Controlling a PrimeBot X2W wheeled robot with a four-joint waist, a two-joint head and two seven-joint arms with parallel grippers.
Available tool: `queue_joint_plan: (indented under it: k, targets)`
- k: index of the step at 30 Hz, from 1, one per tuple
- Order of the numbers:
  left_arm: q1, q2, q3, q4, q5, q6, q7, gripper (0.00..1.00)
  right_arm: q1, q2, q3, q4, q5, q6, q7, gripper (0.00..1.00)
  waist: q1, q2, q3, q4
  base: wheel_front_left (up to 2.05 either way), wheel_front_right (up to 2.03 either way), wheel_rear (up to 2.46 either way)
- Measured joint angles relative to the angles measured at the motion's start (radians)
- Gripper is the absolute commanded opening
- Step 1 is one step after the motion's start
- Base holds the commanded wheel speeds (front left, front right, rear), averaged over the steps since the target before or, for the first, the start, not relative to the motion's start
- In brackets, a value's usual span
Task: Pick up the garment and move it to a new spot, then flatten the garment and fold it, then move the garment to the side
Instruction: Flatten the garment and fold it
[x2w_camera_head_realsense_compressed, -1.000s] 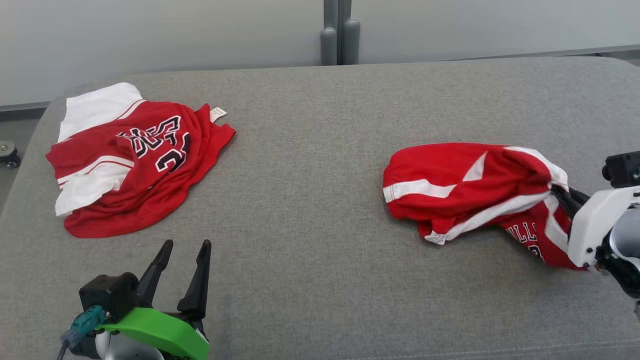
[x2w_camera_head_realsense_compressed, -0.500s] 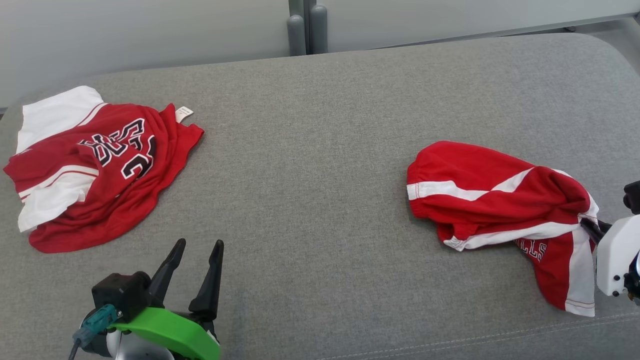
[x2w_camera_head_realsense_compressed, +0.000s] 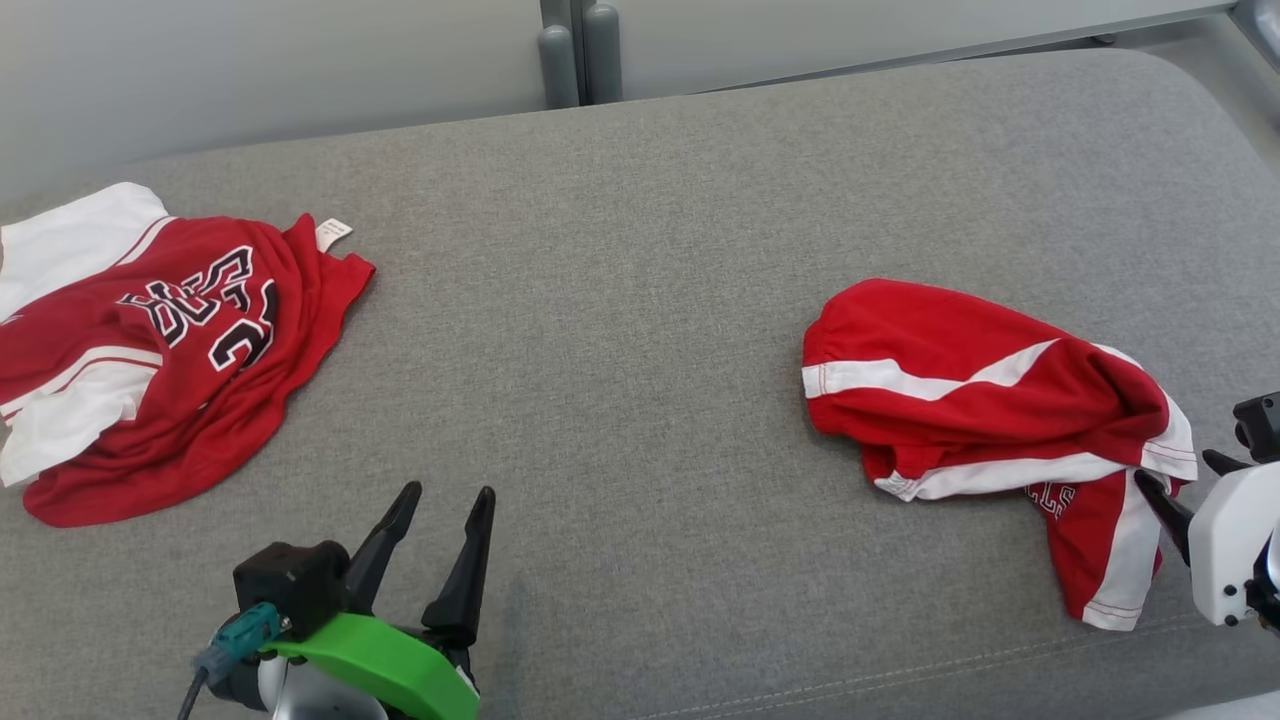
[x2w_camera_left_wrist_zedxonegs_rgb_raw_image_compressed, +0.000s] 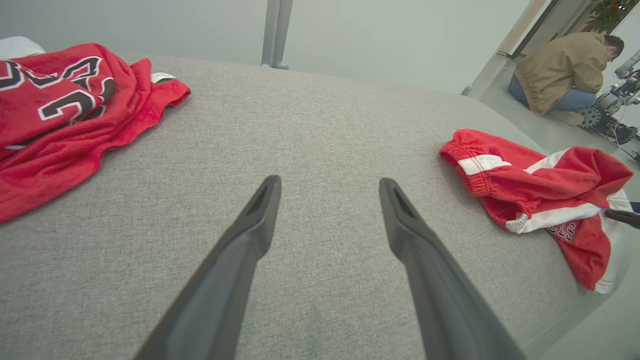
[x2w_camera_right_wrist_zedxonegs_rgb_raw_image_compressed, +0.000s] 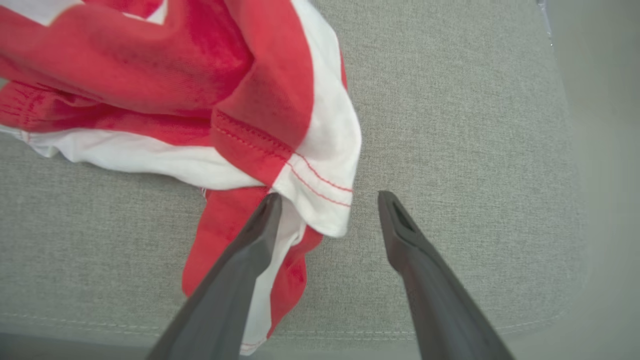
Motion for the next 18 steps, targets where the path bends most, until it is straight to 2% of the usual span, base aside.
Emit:
queue_joint_plan:
  k: [6, 18]
  targets:
    - [-0.001, -0.02, 0.0, -0.022, -0.014, 0.0, 0.012, 1.0, 0.008, 0.005, 0.01, -0.047, -0.019, -0.002, -0.024, 1.0, 0.0, 0.0, 0.006, -0.018, 0.0, 0.0, 0.0]
    - [-0.026, -0.046, -0.031, -0.055, -0.032, 0.0, 0.061, 1.0, 0.056, 0.101, 0.008, -0.13, 0.006, -0.033, -0.098, 1.0, 0.0, 0.0, 0.039, -0.099, 0.0, 0.0, 0.0]
